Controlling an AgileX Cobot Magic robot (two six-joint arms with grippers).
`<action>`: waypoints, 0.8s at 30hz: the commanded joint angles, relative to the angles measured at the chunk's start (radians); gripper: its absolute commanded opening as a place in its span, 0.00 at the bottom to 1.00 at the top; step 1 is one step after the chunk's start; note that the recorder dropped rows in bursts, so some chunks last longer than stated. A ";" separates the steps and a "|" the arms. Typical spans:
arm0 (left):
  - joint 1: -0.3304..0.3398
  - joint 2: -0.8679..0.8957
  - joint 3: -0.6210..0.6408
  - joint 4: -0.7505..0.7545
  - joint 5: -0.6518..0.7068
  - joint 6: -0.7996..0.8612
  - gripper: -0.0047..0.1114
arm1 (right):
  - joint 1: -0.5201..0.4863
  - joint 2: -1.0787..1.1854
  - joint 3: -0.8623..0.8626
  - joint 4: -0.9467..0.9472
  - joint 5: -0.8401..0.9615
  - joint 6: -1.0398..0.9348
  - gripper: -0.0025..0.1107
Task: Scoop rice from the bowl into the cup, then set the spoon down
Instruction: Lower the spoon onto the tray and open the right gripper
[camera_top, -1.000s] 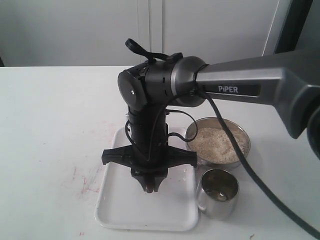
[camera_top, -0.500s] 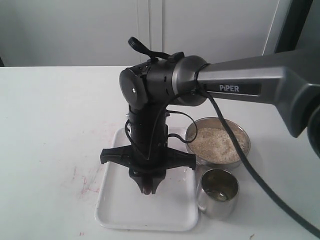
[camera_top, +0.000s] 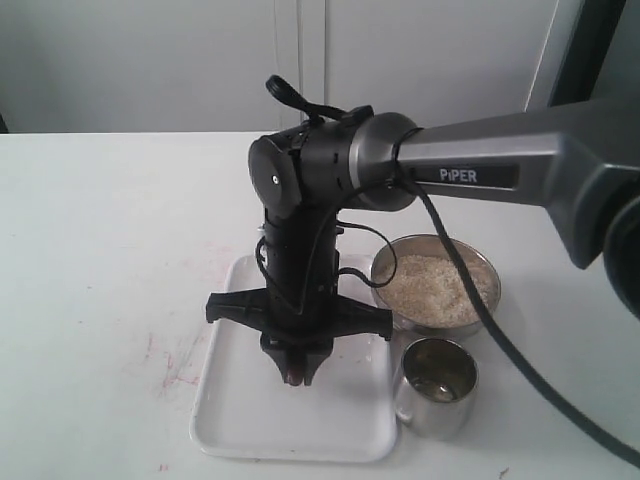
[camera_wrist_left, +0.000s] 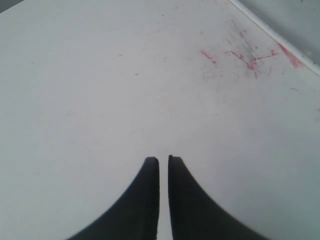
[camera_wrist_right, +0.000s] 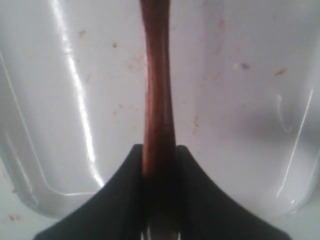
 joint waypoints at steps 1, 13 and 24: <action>-0.007 0.000 0.009 -0.006 0.049 -0.006 0.16 | -0.010 0.031 0.002 -0.005 -0.015 -0.041 0.02; -0.007 0.000 0.009 -0.006 0.049 -0.006 0.16 | -0.010 0.031 -0.002 -0.001 -0.027 -0.072 0.21; -0.007 0.000 0.009 -0.006 0.049 -0.006 0.16 | -0.010 0.017 -0.026 -0.001 -0.022 -0.072 0.24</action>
